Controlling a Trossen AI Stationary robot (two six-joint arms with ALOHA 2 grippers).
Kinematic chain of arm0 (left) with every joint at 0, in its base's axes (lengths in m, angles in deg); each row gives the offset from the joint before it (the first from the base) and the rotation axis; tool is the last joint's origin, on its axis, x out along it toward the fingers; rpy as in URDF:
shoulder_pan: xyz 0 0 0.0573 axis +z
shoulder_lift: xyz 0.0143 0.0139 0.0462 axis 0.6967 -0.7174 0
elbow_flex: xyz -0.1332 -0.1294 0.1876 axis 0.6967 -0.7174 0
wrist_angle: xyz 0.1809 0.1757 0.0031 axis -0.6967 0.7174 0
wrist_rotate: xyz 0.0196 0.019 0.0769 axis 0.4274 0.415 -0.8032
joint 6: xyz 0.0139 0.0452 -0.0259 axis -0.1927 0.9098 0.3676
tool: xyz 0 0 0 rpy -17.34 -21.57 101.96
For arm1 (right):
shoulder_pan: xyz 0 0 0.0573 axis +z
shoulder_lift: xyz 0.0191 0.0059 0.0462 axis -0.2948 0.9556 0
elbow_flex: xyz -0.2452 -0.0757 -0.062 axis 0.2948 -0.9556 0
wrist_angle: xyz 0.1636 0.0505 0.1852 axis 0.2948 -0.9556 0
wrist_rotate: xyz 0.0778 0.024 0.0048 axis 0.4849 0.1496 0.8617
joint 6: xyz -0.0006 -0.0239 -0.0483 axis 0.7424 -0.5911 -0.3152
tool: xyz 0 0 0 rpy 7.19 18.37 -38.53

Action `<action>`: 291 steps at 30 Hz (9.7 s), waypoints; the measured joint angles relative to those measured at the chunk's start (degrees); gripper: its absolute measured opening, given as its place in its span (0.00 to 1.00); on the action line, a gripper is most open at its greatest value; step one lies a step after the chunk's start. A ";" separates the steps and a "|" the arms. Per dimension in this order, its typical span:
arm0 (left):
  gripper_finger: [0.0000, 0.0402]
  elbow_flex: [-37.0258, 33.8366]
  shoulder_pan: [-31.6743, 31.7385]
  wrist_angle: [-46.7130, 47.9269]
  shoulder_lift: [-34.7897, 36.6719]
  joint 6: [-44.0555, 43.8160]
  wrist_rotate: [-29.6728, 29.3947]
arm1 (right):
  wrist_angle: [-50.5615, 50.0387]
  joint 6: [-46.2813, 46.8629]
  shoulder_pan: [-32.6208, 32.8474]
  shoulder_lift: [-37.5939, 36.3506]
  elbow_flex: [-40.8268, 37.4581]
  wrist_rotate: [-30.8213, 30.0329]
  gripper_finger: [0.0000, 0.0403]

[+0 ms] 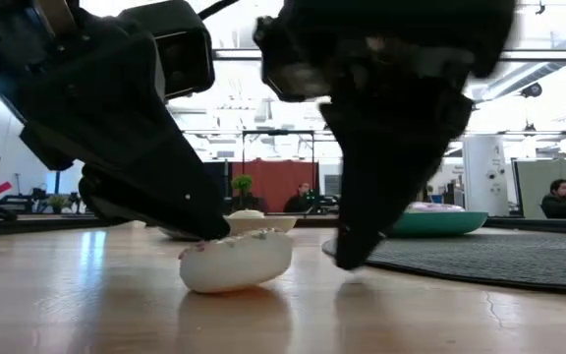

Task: Pick & Place donuts
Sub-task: Put the small white donut on the white plate, then return to Home Position

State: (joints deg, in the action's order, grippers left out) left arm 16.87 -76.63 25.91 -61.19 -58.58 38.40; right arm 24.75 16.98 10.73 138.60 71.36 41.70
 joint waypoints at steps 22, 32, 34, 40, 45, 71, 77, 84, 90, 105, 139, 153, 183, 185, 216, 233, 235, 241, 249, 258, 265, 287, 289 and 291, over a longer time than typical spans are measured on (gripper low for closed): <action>0.29 -0.71 -2.48 20.22 13.54 3.56 -8.64 | 3.51 4.58 -1.42 -4.00 0.33 -0.77 0.52; 0.29 -9.18 -4.87 23.38 25.35 -0.74 -10.62 | 7.66 0.42 -3.21 -0.91 0.31 -0.12 0.53; 0.29 -11.49 -5.19 23.40 27.39 -2.35 -11.00 | 7.72 -0.53 -3.21 -0.91 0.33 -0.08 0.53; 0.29 -16.48 -5.59 23.34 33.92 -3.80 -11.69 | 8.87 0.75 -3.26 1.06 0.37 2.40 0.52; 0.29 -19.46 -5.66 23.22 39.94 -3.85 -11.69 | 10.63 -0.82 -3.25 2.44 0.44 2.65 0.50; 0.29 -23.10 -5.88 34.13 63.99 -4.06 -15.22 | 1.97 -9.17 -24.39 0.97 13.07 -0.93 0.04; 0.29 -23.10 -6.05 35.31 66.14 -2.68 -18.77 | 2.65 -11.63 -34.78 1.54 14.74 1.12 0.03; 0.29 -23.10 -6.05 35.37 66.26 -1.28 -21.15 | 1.66 -13.37 -38.24 5.95 18.44 4.02 0.03; 0.29 -23.12 -6.05 35.67 66.25 -1.35 -21.13 | -5.58 -14.18 -38.07 11.88 25.23 -1.25 0.10; 0.29 -23.17 -6.05 36.37 66.23 -1.09 -22.62 | -15.07 -19.18 -37.35 15.56 34.95 -2.24 0.43; 0.29 -27.11 39.54 25.72 73.96 7.79 23.31 | 4.67 -6.61 -17.70 -48.99 -22.75 -16.34 0.35; 0.29 -26.16 38.52 40.59 90.84 7.27 21.43 | 21.19 -8.63 -18.23 -74.00 -54.22 -17.32 0.32; 0.29 -35.38 38.60 42.82 104.89 8.13 12.10 | 72.85 -33.33 -18.13 -90.26 -83.25 0.82 0.30; 0.29 -35.41 38.60 42.80 104.43 8.13 12.09 | 75.26 -31.35 -18.14 -90.57 -85.94 0.33 0.31; 0.29 -46.53 29.75 28.81 106.47 10.43 13.04 | 69.48 -26.42 -18.14 -89.34 -90.75 -2.09 0.32; 0.29 -48.72 33.89 23.23 106.47 53.95 10.19 | 69.52 -26.42 -18.14 -89.33 -90.75 -2.09 0.32; 0.29 -48.72 34.43 22.99 106.47 51.77 10.19 | 69.52 -26.42 -18.14 -89.33 -90.75 -2.09 0.32; 0.29 -48.57 34.50 21.70 105.68 49.57 9.57 | 69.53 -26.42 -18.14 -89.33 -90.75 -2.09 0.33; 0.29 -48.54 34.50 21.60 104.52 49.53 9.64 | 69.53 -26.42 -18.16 -89.33 -90.74 -2.09 0.31; 0.29 -48.52 34.50 21.30 104.41 49.46 9.71 | 69.52 -26.42 -18.14 -89.33 -90.73 -2.09 0.32; 0.29 -48.52 34.49 21.29 104.41 49.46 9.75 | 69.69 -26.45 -18.14 -90.22 -90.73 -2.58 0.33; 0.29 -48.50 34.47 21.23 104.41 49.46 9.79 | 53.80 -46.11 -25.76 -110.16 -90.68 14.28 0.31; 0.29 -48.48 34.47 21.23 104.41 49.48 9.78 | 51.32 -45.88 -26.32 -111.71 -90.68 14.27 0.31; 0.29 -48.48 34.47 21.23 104.41 49.48 9.78 | 49.49 -46.44 -26.52 -113.42 -90.68 14.27 0.31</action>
State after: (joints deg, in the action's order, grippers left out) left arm -31.61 -42.16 47.14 43.23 -9.09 48.18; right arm 74.24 -29.46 -15.79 25.19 -19.33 55.97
